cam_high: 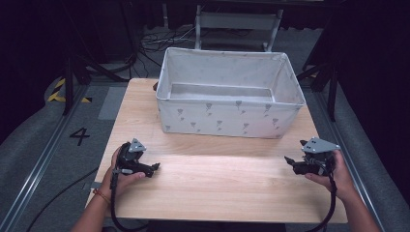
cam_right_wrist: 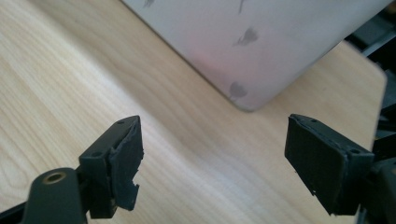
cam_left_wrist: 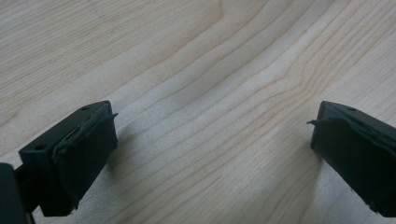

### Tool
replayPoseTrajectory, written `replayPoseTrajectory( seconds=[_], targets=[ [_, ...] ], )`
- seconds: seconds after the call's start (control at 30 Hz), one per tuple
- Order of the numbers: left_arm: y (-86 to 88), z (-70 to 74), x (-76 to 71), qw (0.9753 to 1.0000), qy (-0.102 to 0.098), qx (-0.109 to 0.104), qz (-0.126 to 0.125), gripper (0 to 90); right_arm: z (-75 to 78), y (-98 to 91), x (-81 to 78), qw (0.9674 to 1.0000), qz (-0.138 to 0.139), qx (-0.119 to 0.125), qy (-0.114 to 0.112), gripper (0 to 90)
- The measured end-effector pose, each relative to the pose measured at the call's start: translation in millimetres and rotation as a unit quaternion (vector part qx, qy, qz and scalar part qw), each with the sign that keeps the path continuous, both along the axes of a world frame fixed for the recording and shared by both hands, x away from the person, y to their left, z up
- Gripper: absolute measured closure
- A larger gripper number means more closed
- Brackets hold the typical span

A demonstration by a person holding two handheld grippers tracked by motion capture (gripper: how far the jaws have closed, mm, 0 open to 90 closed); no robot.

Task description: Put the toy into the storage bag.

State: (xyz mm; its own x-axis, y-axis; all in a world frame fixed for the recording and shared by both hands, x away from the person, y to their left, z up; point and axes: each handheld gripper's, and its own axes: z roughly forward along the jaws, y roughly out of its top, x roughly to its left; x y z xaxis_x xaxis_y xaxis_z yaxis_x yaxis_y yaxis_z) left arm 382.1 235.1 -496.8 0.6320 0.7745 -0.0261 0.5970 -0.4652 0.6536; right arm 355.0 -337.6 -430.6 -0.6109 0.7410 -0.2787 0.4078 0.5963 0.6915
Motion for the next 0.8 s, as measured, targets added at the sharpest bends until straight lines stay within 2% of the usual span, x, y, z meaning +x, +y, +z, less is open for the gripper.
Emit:
replayPoseTrajectory(
  seconds=[0.07, 0.17, 0.37, 0.5, 0.53, 0.57, 0.6, 0.67, 0.7, 0.73, 0.8],
  targets=[
    [0.0, 0.0, 0.0, 1.0, 0.0, 0.0, 0.0, 0.8, -10.5, -1.9, -0.5, 0.9999, -0.004, -0.005, 0.009, 20.2],
    [0.0, 0.0, 0.0, 1.0, 0.0, 0.0, 0.0, 0.8, -23.9, -6.6, -2.7, 0.9997, -0.009, 0.005, 0.024, 20.2],
    [-0.1, -0.1, 0.0, 1.0, 0.0, -0.001, 0.0, 0.8, -46.9, -18.1, -12.0, 0.9978, -0.017, 0.036, 0.052, 18.0],
    [-0.1, -0.1, 0.0, 1.0, 0.0, -0.001, -0.001, 0.8, -57.9, -26.7, -20.5, 0.9963, -0.036, 0.053, 0.057, 18.1],
    [-0.1, -0.1, 0.0, 1.0, 0.0, -0.001, -0.001, 0.8, -60.5, -29.7, -22.0, 0.9951, -0.042, 0.067, 0.059, 18.4],
    [0.0, 0.0, 0.0, 1.0, 0.0, 0.0, 0.0, 0.8, -60.5, -29.7, -22.0, 0.9951, -0.042, 0.067, 0.059, 18.4],
    [0.0, 0.0, 0.1, 1.0, 0.0, 0.0, 0.0, 0.8, -64.4, -35.8, -23.4, 0.9926, -0.046, 0.087, 0.07, 17.6],
    [0.0, 0.0, 0.1, 1.0, 0.0, 0.0, 0.0, 0.8, -67.1, -41.1, -23.2, 0.9899, -0.061, 0.106, 0.072, 16.2],
    [0.0, 0.0, 0.0, 1.0, 0.0, 0.0, 0.0, 0.8, -69.2, -42.9, -23.2, 0.9874, -0.07, 0.119, 0.077, 15.8],
    [0.0, -0.1, 0.1, 1.0, 0.0, -0.001, -0.001, 0.8, -69.3, -43.5, -22.7, 0.9864, -0.073, 0.123, 0.08, 15.6],
    [0.0, -0.1, 0.1, 1.0, 0.0, -0.001, -0.001, 0.7, -69.4, -43.0, -22.4, 0.9865, -0.074, 0.122, 0.08, 14.7]
  ],
)
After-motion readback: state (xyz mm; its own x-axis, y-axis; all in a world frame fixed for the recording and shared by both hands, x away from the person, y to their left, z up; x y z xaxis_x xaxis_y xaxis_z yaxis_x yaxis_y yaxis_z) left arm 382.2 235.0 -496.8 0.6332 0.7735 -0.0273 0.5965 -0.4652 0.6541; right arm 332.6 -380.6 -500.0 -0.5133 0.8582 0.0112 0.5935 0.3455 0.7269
